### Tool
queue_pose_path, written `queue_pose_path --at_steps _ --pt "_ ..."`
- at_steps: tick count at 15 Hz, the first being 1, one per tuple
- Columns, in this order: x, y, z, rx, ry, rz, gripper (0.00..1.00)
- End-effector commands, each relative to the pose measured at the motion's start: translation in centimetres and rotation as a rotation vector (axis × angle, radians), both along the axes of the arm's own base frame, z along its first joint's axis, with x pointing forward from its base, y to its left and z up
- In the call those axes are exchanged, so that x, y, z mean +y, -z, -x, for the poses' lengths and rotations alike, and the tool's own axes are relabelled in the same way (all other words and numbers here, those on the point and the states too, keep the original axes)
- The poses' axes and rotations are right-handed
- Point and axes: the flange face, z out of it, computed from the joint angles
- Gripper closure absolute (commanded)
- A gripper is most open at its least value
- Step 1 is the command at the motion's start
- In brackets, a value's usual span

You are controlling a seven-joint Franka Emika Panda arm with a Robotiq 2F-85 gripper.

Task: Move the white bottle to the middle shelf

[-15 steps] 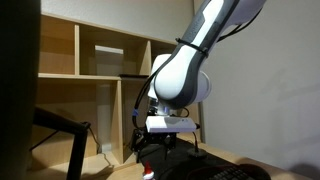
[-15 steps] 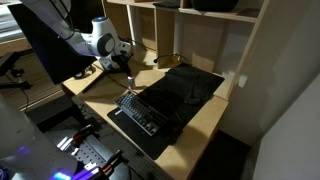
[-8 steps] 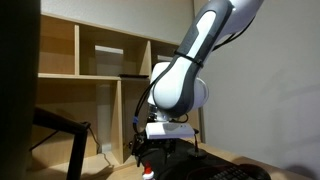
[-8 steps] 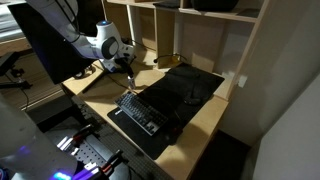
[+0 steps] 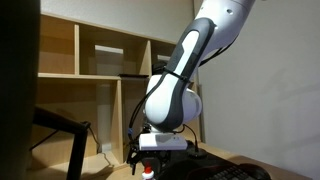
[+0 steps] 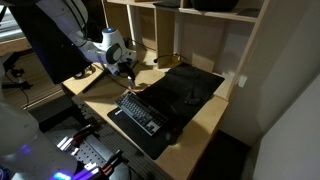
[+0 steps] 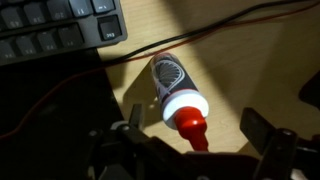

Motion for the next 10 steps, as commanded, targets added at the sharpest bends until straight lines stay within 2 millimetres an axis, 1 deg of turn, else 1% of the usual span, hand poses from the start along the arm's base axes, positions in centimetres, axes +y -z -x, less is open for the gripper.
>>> queue_pose_path --at_steps 1,3,4,5,6,10 --pt "-0.3 -0.03 -0.08 -0.001 0.007 0.004 0.0" --pt "-0.39 0.11 -0.09 0.001 0.004 0.006 0.01" --pt "-0.24 0.26 0.06 0.015 -0.001 -0.001 0.26" --pt "-0.17 0.31 0.24 0.025 0.0 -0.007 0.26" --pt "-0.14 0.31 0.33 0.033 0.002 -0.011 0.31" --pt "-0.66 0.35 0.53 0.031 0.017 -0.013 0.59"
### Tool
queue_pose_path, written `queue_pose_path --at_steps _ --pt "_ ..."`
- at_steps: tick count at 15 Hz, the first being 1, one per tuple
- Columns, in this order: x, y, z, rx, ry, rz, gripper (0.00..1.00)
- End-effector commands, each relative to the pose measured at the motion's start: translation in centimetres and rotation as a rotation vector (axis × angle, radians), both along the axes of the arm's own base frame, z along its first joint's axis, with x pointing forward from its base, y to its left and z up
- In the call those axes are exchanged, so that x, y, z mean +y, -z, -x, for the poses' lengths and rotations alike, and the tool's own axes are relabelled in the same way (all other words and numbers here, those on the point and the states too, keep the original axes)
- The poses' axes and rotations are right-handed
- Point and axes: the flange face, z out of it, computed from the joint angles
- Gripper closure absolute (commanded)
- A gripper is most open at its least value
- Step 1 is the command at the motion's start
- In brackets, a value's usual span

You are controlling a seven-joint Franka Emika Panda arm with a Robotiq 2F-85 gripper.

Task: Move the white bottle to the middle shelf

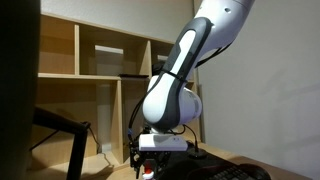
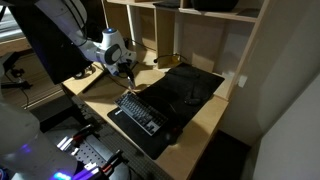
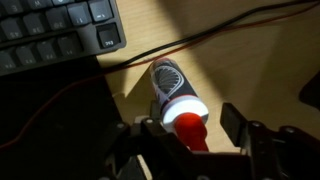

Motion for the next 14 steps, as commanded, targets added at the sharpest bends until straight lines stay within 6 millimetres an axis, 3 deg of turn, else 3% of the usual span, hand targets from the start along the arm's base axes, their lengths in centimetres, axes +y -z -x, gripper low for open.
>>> queue_pose_path --at_steps 1,3,6,8,14 --pt "-0.9 0.2 0.4 0.015 0.0 0.008 0.66" --pt "-1.3 0.3 0.5 0.017 0.008 0.013 0.79" --pt "-1.8 0.5 0.6 0.026 0.016 0.014 0.8" --pt "-2.0 -1.0 0.7 0.018 0.008 0.0 0.8" --pt "-2.8 -13.7 3.0 -0.124 -0.102 -0.03 0.8"
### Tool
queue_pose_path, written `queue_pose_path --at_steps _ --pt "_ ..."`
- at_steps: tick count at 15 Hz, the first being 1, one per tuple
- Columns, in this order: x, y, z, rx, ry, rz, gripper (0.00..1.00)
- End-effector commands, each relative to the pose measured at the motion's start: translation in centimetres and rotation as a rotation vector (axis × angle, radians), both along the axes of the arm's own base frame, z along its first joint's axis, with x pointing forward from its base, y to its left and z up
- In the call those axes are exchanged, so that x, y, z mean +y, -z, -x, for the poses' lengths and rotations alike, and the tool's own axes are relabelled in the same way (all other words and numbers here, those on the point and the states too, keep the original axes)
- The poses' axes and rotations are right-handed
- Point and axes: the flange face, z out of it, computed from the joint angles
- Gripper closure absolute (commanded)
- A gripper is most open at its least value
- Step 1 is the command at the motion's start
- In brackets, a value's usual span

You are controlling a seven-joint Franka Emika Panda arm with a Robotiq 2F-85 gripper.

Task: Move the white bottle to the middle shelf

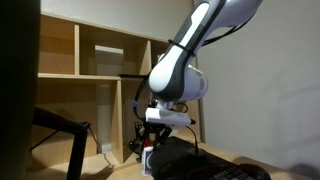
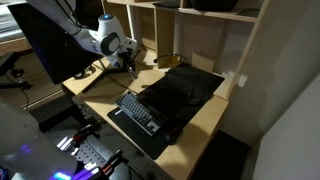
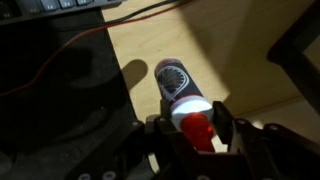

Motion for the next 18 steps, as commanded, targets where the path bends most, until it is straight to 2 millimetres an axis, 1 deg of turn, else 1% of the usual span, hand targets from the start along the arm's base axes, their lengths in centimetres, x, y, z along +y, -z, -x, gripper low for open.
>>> queue_pose_path --at_steps 1,2,3,4,5,6,7,8,9,11,12,13,15,16,17,18 --pt "-0.6 -7.7 3.8 0.0 -0.114 -0.001 0.8" --pt "-0.6 -9.5 5.2 0.028 -0.155 -0.003 0.8" --pt "-0.1 -6.7 2.1 0.005 -0.093 -0.006 0.55" --pt "-0.1 -8.6 3.1 0.016 -0.121 -0.007 0.55" --pt "-0.1 -9.9 4.0 0.016 -0.134 -0.007 0.55" --pt "-0.2 -10.5 4.6 0.014 -0.139 -0.005 0.8" --pt "-0.3 -9.7 4.1 0.026 -0.139 0.049 0.8" --pt "-0.2 -10.2 3.5 0.014 -0.133 0.075 0.8" --pt "-0.1 -11.7 2.9 0.009 -0.13 0.1 0.8" --pt "0.7 -16.4 1.6 -0.07 -0.078 0.099 0.8" --pt "1.1 -19.2 0.9 -0.129 -0.036 0.075 0.8" --pt "1.5 -21.5 0.1 -0.168 0.013 0.03 0.8" --pt "2.2 -26.7 -1.4 -0.233 0.102 -0.065 0.8" --pt "2.7 -28.9 -1.6 -0.262 0.107 -0.09 0.8" --pt "2.1 -25.7 -0.4 -0.245 0.069 -0.046 0.55" --pt "2.3 -27.8 -0.6 -0.271 0.084 -0.066 0.55"
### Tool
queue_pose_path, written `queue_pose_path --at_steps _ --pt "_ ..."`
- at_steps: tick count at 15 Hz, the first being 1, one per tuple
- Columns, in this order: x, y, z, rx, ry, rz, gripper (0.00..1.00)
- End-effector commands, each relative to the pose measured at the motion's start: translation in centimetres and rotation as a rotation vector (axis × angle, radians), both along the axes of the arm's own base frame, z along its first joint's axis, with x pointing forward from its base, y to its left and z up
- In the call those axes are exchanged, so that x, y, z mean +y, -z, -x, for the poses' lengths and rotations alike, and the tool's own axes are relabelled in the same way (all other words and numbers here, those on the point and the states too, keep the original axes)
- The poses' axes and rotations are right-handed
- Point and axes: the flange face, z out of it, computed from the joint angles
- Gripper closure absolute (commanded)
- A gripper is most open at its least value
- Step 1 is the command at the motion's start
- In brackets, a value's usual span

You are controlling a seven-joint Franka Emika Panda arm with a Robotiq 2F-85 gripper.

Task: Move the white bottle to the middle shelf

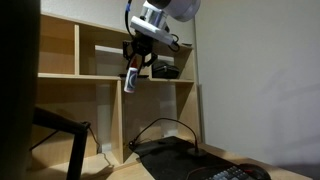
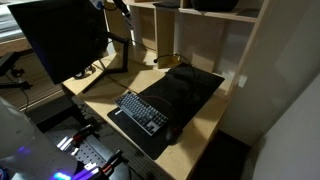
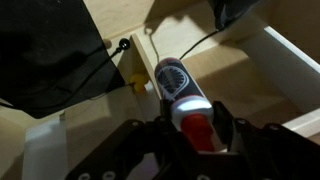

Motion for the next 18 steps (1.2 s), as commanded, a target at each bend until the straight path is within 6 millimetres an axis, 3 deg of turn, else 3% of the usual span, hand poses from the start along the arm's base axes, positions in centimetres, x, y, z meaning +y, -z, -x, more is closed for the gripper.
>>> queue_pose_path --at_steps 1,2,3,4,6,10,13,14,16,17,18 --pt "0.1 -1.1 -0.1 -0.008 0.005 -0.009 0.55" --pt "0.2 -1.5 -0.2 -0.011 0.007 -0.014 0.55" --pt "0.2 -0.1 -0.5 0.002 0.012 0.006 0.8" --pt "0.4 0.8 -1.6 0.006 0.024 0.013 0.8" --pt "0.3 -0.3 -5.1 -0.033 0.13 -0.057 0.8" --pt "0.8 -4.6 -8.9 -0.063 0.329 -0.197 0.8" --pt "1.6 -8.2 -9.9 -0.006 0.375 -0.262 0.8" --pt "1.0 -5.9 -8.7 -0.026 0.352 -0.227 0.55" --pt "1.4 -7.9 -9.1 -0.022 0.363 -0.245 0.55" --pt "1.5 -8.2 -9.1 -0.023 0.363 -0.248 0.8" --pt "1.7 -7.4 -9.5 -0.038 0.367 -0.198 0.8"
